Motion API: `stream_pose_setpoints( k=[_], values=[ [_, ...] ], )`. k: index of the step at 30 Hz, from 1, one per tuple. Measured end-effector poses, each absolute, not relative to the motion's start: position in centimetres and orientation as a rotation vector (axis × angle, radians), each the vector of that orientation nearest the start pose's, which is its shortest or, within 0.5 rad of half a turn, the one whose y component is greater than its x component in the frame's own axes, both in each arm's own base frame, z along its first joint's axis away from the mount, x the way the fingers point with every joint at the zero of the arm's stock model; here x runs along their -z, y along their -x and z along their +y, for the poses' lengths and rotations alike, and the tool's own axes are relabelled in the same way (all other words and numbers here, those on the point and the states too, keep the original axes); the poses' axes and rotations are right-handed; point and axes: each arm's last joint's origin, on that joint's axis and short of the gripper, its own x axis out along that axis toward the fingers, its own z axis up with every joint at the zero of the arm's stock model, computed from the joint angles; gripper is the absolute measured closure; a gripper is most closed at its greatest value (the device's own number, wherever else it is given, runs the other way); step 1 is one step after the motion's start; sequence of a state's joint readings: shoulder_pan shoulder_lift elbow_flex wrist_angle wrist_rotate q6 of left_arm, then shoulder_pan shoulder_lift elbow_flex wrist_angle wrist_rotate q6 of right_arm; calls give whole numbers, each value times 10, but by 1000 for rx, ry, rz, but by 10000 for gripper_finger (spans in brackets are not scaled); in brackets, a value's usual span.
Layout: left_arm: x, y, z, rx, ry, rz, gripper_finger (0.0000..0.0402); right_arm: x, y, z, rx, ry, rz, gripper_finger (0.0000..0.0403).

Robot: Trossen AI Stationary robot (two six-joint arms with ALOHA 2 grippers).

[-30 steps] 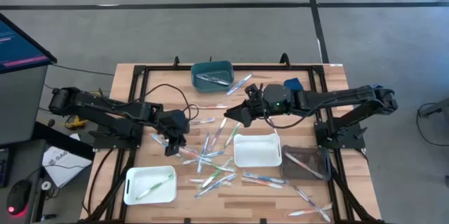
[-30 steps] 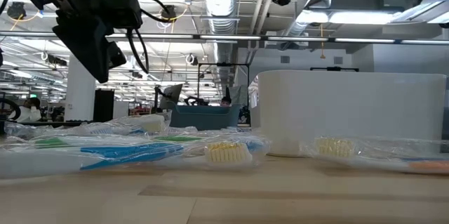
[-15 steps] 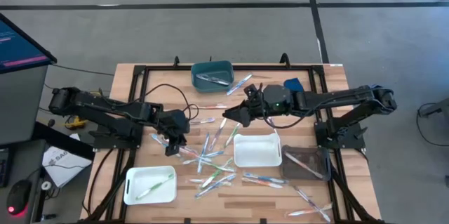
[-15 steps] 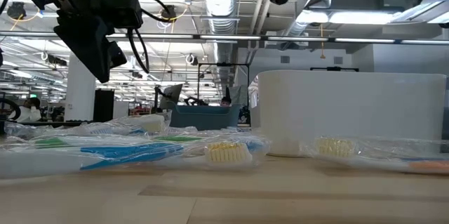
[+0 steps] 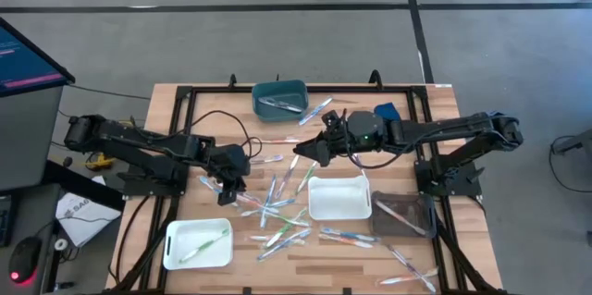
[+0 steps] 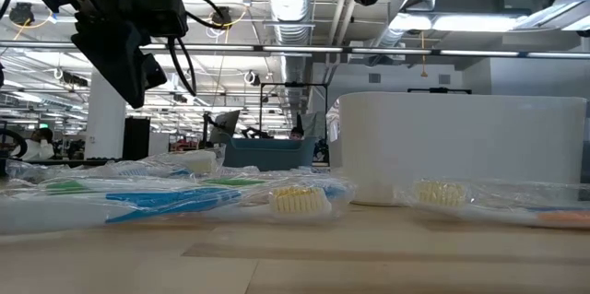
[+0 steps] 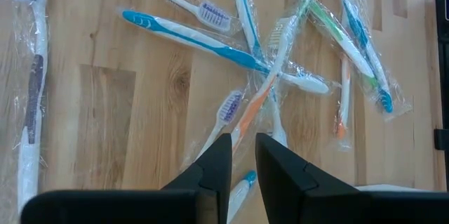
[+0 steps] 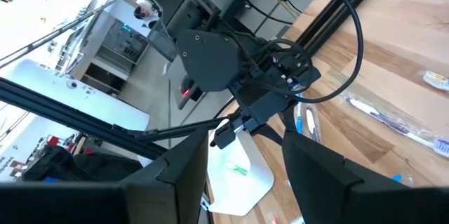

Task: Pick & Place Toothbrushes
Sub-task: Put the blue toothbrush into the top white bin

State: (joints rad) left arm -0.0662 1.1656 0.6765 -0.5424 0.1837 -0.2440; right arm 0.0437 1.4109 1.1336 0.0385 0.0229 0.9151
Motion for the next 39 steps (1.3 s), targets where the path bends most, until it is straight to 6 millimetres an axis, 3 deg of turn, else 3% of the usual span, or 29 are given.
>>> stream_pose_setpoints(
  k=[11,22,33,39],
  values=[
    [-200,-209,-18,72,265,1044,344,-332,-324,13,89,-896,231,230],
    [-170,-193,-20,71,267,1135,347,-332,-324,13,90,-893,231,230],
    [-164,-186,-32,173,330,1195,348,-332,-324,13,90,-894,231,230],
    [-160,-177,-39,233,207,1273,348,-332,-323,13,89,-894,231,230]
  ],
)
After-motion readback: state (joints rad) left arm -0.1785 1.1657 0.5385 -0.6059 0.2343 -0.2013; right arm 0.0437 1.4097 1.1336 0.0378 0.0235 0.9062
